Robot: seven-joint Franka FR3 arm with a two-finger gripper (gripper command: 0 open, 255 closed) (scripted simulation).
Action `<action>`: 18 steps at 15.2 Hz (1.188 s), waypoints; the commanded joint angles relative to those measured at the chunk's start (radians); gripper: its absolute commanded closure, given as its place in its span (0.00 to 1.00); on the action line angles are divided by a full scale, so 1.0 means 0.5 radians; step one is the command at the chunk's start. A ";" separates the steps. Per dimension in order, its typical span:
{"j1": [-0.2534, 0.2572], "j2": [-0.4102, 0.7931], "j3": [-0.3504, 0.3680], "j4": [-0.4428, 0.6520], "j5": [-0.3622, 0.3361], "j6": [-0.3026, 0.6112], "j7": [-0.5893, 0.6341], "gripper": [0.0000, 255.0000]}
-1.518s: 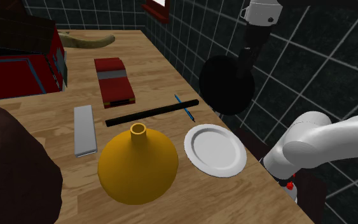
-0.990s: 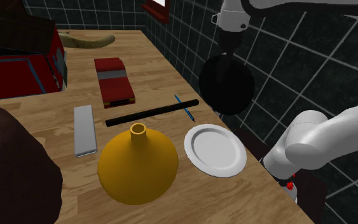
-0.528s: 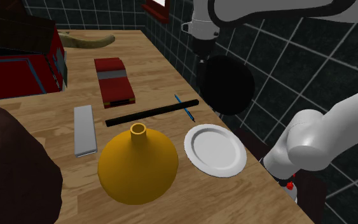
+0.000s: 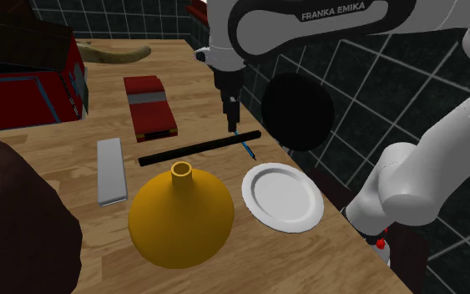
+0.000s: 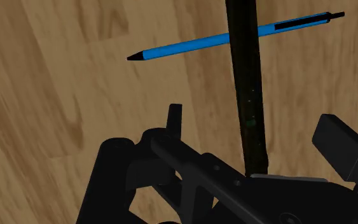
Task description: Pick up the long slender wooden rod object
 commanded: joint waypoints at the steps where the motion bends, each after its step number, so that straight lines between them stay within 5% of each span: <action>1: 0.044 0.108 0.042 0.068 -0.014 0.039 -0.081 0.00; 5: 0.131 0.292 0.129 0.181 -0.050 0.104 -0.226 0.00; 15: 0.137 0.356 0.136 0.044 -0.070 0.303 -0.215 0.00; 16: 0.139 0.352 0.137 0.039 -0.069 0.303 -0.213 1.00; 18: 0.139 0.349 0.137 0.036 -0.068 0.304 -0.214 1.00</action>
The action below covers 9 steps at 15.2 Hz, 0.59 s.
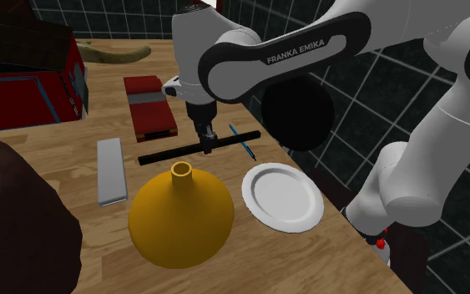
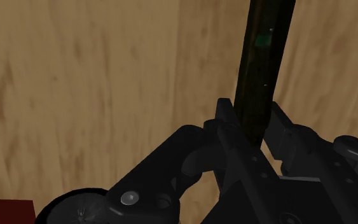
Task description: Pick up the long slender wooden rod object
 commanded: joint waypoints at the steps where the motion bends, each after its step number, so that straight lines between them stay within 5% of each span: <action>1: 0.003 0.010 0.003 -0.005 0.003 -0.008 -0.001 1.00; 9: 0.002 -0.001 0.002 0.026 0.007 -0.050 -0.006 1.00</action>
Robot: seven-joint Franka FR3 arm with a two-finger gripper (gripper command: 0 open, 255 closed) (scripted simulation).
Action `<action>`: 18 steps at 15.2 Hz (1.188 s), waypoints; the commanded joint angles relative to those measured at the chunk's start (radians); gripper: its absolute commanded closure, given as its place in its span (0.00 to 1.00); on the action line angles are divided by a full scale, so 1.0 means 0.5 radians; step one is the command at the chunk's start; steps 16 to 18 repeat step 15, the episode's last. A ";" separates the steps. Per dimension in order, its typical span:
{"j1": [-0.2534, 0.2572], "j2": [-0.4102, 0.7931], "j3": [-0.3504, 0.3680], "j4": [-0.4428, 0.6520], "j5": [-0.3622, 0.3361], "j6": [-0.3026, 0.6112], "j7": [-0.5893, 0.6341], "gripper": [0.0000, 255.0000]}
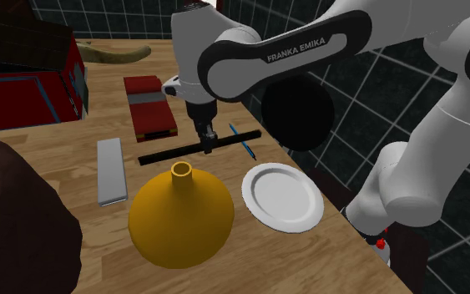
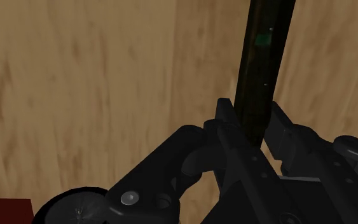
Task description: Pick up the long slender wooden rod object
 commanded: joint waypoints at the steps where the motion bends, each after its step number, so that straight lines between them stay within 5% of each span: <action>1: 0.000 -0.008 0.000 0.031 0.005 -0.045 -0.005 1.00; 18: -0.002 -0.068 -0.002 0.291 0.023 -0.363 -0.029 1.00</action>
